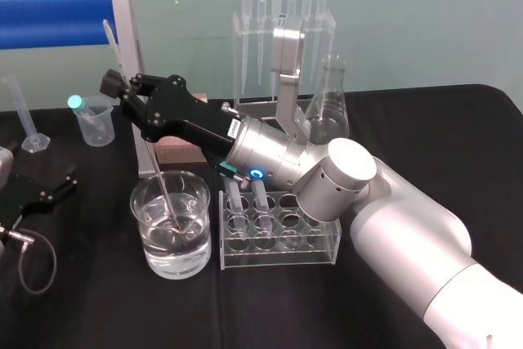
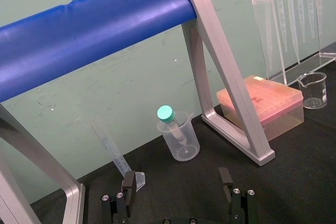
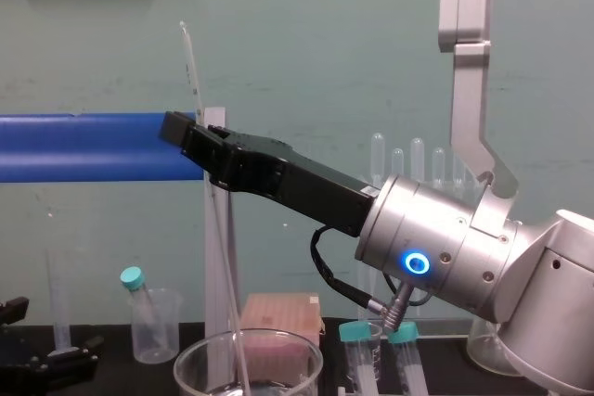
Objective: Hold the thermometer with one hand and immerse one end into the beaker, then reinsert it into the test tube rack.
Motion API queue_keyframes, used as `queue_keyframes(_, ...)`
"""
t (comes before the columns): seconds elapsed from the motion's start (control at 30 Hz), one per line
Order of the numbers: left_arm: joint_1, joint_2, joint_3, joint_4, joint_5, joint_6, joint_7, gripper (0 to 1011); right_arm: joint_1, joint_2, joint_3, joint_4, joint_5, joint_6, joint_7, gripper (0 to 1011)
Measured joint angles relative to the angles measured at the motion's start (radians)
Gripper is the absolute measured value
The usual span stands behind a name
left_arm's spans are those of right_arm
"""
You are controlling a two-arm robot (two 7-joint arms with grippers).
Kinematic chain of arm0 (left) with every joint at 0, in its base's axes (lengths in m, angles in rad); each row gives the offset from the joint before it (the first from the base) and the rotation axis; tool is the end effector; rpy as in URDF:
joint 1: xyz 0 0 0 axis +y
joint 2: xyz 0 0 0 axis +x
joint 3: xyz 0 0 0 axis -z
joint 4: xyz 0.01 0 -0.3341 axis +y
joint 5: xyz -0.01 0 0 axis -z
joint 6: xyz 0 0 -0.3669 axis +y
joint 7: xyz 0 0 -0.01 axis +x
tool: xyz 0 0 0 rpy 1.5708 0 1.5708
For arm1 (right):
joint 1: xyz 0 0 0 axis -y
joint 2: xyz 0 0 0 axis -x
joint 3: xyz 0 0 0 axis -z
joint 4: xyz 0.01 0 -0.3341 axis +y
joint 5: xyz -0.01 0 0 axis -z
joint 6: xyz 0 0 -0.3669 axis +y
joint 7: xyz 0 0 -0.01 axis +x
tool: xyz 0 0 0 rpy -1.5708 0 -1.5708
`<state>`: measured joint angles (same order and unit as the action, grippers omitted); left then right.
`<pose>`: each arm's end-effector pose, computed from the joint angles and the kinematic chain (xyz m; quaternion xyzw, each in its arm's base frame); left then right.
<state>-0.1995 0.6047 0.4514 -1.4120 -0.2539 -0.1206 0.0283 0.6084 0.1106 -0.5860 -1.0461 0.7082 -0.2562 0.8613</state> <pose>0.4202 0.0924 -0.3490 0.1415 -0.1325 0.5799 0.7913 0.5400 0.1226 -0.2900 0.1843 -0.0083 -0.1570 0.9702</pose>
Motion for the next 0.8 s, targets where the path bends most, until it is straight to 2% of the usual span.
queue_keyframes(0.8,0.000,0.000,0.000,0.000,0.000,0.000,0.000,1008,0.000,0.000,0.000,0.000,0.000,0.000,0.000,55)
